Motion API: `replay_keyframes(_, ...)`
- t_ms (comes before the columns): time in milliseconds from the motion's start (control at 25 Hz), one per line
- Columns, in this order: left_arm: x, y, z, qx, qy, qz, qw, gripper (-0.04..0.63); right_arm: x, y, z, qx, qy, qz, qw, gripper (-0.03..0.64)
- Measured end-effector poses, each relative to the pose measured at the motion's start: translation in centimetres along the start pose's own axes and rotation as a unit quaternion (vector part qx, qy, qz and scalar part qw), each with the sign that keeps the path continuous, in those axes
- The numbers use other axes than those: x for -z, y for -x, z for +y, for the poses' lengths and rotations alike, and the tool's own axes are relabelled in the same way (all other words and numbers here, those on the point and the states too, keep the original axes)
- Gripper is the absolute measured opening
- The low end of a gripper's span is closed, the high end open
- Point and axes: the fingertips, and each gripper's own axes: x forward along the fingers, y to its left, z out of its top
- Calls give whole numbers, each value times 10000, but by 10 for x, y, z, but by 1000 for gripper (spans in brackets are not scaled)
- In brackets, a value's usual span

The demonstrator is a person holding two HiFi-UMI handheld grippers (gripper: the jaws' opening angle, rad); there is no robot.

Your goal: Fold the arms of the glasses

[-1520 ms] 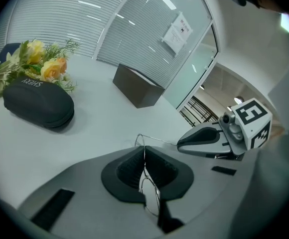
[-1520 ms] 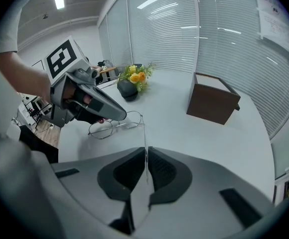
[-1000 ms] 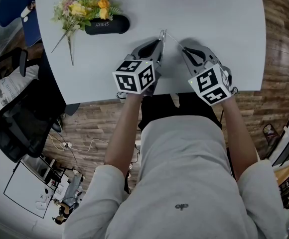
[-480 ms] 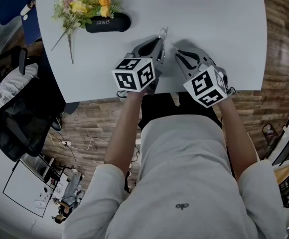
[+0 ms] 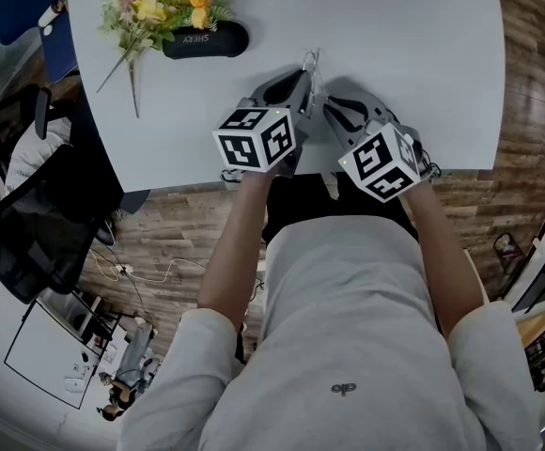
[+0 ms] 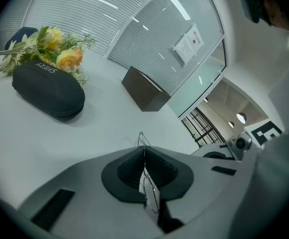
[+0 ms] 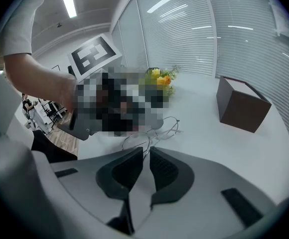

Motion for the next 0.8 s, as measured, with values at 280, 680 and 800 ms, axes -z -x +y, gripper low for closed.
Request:
replay_keyframes(280,0,0,1,17,50,-26,10000,21,-1,-7,5,-57,11,25,10000,49)
replay_keyframes(680,0,2,1,28,95,-35,9999,21,0,-14,11,-145,47,98,9998,43)
replay_keyframes(800,1,1,2,27,106,-32,9999,21,1,-16,13,-185,46,113,9998,43)
